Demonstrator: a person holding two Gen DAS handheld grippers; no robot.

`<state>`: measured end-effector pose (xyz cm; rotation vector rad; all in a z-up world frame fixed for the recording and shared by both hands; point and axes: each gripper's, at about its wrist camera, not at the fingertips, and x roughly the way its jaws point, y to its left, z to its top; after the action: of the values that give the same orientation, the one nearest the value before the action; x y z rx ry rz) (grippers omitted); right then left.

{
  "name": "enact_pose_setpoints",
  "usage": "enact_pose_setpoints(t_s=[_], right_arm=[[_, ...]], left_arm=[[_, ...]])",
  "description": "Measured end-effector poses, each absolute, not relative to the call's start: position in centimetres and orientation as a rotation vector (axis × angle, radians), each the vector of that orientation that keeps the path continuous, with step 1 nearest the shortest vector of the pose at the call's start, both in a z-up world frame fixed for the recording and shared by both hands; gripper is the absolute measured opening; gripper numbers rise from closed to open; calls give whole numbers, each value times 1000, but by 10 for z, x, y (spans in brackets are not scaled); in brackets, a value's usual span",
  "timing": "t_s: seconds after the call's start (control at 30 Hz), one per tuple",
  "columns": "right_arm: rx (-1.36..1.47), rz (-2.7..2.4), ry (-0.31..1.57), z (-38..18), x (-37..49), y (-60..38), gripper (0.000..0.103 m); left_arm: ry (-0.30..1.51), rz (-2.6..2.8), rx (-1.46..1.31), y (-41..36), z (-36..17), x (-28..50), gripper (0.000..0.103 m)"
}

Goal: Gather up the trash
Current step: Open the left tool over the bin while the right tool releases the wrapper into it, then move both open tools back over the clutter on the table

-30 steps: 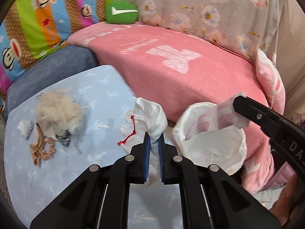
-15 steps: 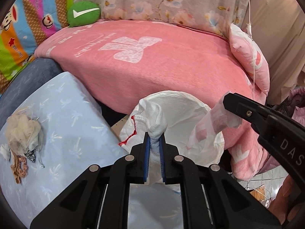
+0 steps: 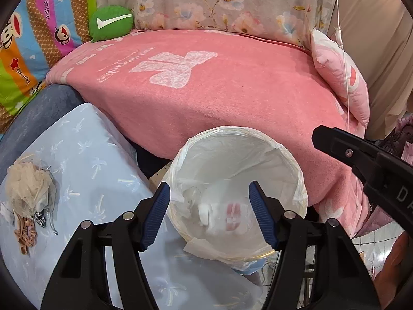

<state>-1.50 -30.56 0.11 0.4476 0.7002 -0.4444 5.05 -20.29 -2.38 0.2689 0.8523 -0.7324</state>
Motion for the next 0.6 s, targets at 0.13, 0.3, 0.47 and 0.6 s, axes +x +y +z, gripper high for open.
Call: enact_pose_setpoints(t_s=[0.13,0.3,0.47,0.6], right_arm=[[443,-441,706,0,-16,-305,28],[430,-426,717,-1,-13,-297,30],[410,-390,733,-3,-5,-283,31],[392,-359,745,-4,4,-269,31]], left_arm=[[856,-718,264,-199,-25,53,61],[864,-691,248,-189,-26,56,61],[873,-655,219,-172,-27,60,61],[881,-612,191,-151,-28,66,62]])
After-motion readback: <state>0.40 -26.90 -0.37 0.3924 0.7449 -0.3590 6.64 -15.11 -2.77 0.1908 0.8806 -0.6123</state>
